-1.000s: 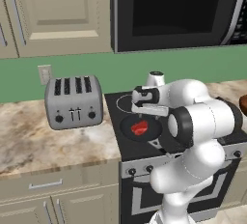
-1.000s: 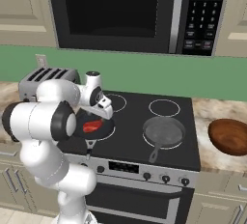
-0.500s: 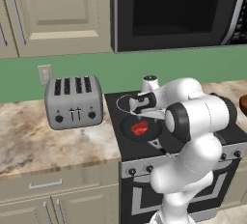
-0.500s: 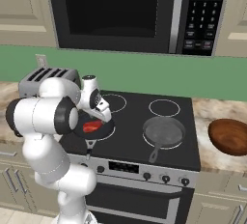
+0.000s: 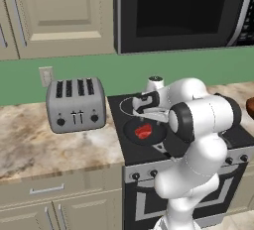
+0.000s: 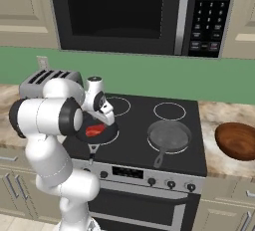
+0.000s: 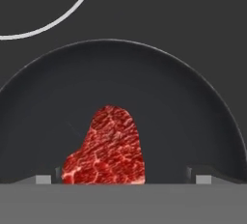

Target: Place one of the steaks on the plate and the other in the bowl. Then place the bowl in the fridge.

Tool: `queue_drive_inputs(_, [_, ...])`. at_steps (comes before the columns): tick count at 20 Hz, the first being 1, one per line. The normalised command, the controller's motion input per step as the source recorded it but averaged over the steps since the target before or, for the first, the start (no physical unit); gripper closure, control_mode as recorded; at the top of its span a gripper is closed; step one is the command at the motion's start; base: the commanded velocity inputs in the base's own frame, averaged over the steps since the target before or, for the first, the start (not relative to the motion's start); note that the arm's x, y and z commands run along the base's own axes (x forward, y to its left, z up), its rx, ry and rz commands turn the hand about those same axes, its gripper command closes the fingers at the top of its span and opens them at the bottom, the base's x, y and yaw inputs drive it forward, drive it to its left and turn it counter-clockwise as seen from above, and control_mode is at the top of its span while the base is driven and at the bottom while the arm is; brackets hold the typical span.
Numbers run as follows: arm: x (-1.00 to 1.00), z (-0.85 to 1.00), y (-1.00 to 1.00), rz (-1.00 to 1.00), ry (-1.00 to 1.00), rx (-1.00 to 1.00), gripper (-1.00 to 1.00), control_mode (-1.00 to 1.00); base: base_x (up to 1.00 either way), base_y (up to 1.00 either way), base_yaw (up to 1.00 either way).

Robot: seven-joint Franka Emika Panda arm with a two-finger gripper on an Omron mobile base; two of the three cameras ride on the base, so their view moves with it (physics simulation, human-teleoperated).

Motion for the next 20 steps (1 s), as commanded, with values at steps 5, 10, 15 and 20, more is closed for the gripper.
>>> queue_drive_inputs(5, [0.0,-0.04,0.06,0.0,0.0,0.0,-1.0,-1.0,0.0,0.0,0.0])
queue_drive_inputs(10, [0.06,-0.13,0.0,0.0,0.01,0.0,-1.0,-1.0,0.0,0.0,0.0])
queue_drive_inputs(15, [0.2,-0.14,0.0,0.0,0.01,0.0,-1.0,-1.0,0.0,0.0,0.0])
queue_drive_inputs(20, [0.08,-0.11,0.0,0.0,0.01,0.0,-1.0,-1.0,0.0,0.0,0.0])
